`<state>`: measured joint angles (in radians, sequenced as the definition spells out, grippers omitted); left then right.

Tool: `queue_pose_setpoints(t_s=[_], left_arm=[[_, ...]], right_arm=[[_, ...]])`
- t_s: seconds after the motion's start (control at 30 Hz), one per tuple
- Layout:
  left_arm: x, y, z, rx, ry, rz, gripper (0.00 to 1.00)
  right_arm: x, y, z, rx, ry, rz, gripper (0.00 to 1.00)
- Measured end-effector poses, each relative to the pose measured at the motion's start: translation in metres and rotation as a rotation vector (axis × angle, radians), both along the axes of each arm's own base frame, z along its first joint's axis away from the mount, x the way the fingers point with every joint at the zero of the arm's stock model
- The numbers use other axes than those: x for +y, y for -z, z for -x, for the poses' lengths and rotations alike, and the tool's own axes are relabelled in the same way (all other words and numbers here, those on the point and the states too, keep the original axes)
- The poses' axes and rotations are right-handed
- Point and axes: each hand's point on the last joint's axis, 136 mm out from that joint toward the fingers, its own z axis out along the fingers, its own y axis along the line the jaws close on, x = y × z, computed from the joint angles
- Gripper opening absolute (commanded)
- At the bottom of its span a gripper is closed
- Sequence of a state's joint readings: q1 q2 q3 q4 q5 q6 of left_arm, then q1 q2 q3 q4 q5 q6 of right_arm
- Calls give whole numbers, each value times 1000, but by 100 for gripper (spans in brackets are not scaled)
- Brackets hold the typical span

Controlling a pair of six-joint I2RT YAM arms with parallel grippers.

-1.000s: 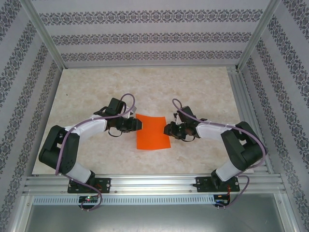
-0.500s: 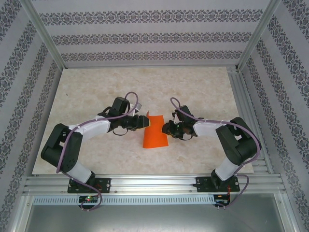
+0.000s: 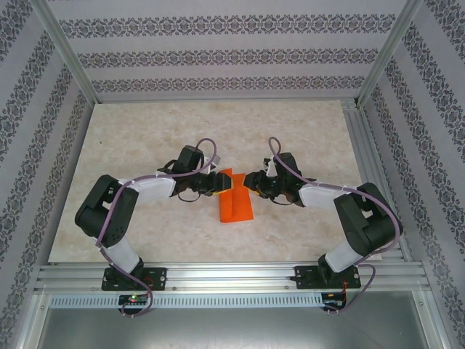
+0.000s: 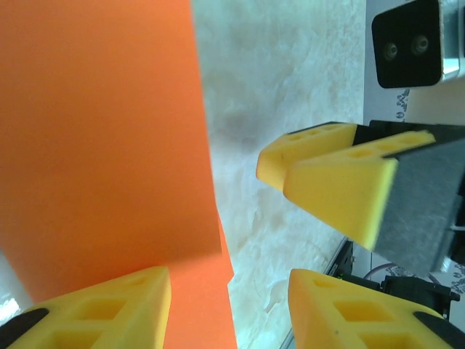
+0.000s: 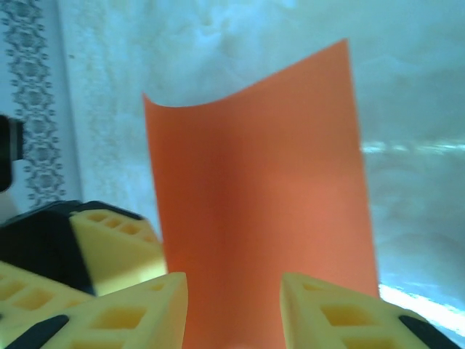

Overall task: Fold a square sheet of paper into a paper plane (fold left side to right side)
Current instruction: First fold in half a square sheet of paper at the center of the table.

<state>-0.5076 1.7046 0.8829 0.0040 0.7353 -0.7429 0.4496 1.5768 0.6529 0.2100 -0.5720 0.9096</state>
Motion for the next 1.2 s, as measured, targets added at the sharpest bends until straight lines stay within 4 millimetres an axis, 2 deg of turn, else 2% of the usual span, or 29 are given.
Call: queue_pose_setpoints(t_s=[0.17, 0.27, 0.5, 0.8, 1.2], left_arm=[[-4, -3, -3, -14, 5, 8, 48], [-6, -2, -3, -15, 10, 8, 48], [-8, 1, -2, -12, 10, 1, 48], [-8, 4, -2, -9, 12, -3, 48], [-8, 5, -1, 3, 6, -3, 48]], right_arm=[[10, -15, -7, -17, 16, -87, 39], [17, -17, -8, -10, 13, -123, 38], [29, -2, -8, 60, 2, -159, 35], [36, 2, -11, 80, -2, -171, 25], [37, 5, -11, 88, -4, -160, 26]])
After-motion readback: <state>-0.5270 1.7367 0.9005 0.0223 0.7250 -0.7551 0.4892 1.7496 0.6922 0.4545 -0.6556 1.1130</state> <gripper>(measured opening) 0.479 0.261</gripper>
